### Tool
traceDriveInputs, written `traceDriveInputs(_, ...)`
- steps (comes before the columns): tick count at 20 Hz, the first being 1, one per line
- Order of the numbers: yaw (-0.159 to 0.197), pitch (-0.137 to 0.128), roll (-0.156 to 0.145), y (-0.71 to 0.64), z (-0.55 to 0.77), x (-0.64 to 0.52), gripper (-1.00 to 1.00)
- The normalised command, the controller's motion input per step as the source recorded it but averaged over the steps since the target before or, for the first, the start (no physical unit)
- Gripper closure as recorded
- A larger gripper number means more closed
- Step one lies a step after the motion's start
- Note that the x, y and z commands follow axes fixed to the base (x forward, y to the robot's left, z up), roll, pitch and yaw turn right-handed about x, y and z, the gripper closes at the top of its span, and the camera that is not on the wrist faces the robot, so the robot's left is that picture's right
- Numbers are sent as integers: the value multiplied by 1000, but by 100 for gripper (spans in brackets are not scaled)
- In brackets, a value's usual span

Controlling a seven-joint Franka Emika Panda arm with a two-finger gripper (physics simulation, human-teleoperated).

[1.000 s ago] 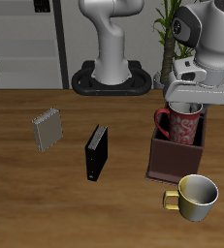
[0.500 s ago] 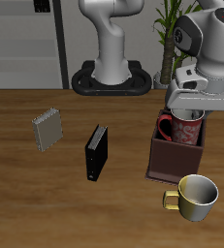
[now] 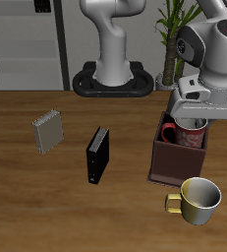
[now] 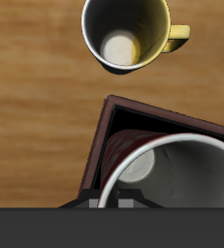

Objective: Place the red mug into the left desk caddy's right compartment and place the yellow book into the left desk caddy's back compartment

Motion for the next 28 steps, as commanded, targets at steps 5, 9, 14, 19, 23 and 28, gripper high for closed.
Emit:
traceDriveInputs(5,-8,20,-19,-100,-155,12,100)
traceDriveInputs(9,-19,36,-9,-105,-160,43,100)
traceDriveInputs(14,-21,45,20,-46,-167,30,-100)
traceDriveInputs(19,-6,16,3,11,-43,-32,-100)
traceDriveInputs(23,9,-27,27,72,124,-83,-100)
traceDriveInputs(28,17,-50,10,-72,296,-129,-100)
